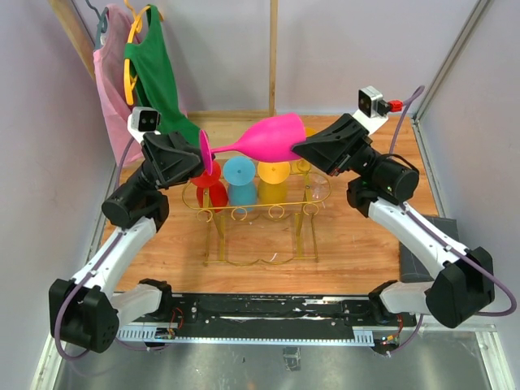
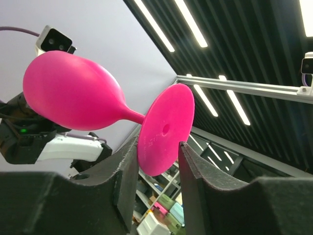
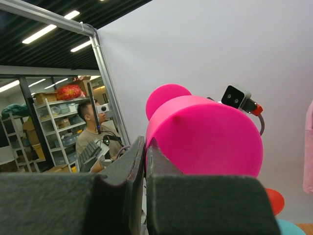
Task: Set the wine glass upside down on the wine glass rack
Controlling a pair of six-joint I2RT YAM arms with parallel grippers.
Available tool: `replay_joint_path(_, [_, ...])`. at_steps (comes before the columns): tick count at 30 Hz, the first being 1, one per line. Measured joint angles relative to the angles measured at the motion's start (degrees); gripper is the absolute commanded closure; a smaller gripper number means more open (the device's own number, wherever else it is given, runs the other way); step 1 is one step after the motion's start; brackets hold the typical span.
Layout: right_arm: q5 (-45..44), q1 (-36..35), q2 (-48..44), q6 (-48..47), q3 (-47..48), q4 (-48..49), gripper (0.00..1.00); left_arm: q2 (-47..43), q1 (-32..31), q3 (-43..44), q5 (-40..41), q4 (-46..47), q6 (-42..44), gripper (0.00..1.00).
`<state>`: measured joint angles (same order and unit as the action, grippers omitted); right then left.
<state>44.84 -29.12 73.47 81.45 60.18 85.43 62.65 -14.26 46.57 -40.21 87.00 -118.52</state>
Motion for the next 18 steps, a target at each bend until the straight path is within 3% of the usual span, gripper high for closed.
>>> replay_joint_path(3, [0.0,-1.4,1.0,0.0,1.1,0.2,0.97,-0.5,0.0,0.0,0.1,0.0,-0.2,0.75])
replay_joint_path(6, [-0.1,-2.2,1.5,0.0,1.3,0.4,0.97,-0.6,0.0,0.0,0.3,0.1,-0.3,0.98])
replay_joint_path(9, [-0.3,-2.3,2.2,-0.3,1.3,0.3,0.93,-1.2,-0.1,0.0,1.0,0.3,-0.3,1.00])
replay_joint_path(12, [-0.3,-2.4,3.0,-0.4,1.3,0.2,0.76,-2.2,-0.1,0.0,1.2,0.3,-0.3,1.00])
replay_joint_path(18, [-0.2,-2.4,2.5,-2.4,0.3,-1.5,0.65,-2.4,-0.1,1.6,0.0,0.2,-0.3,1.00])
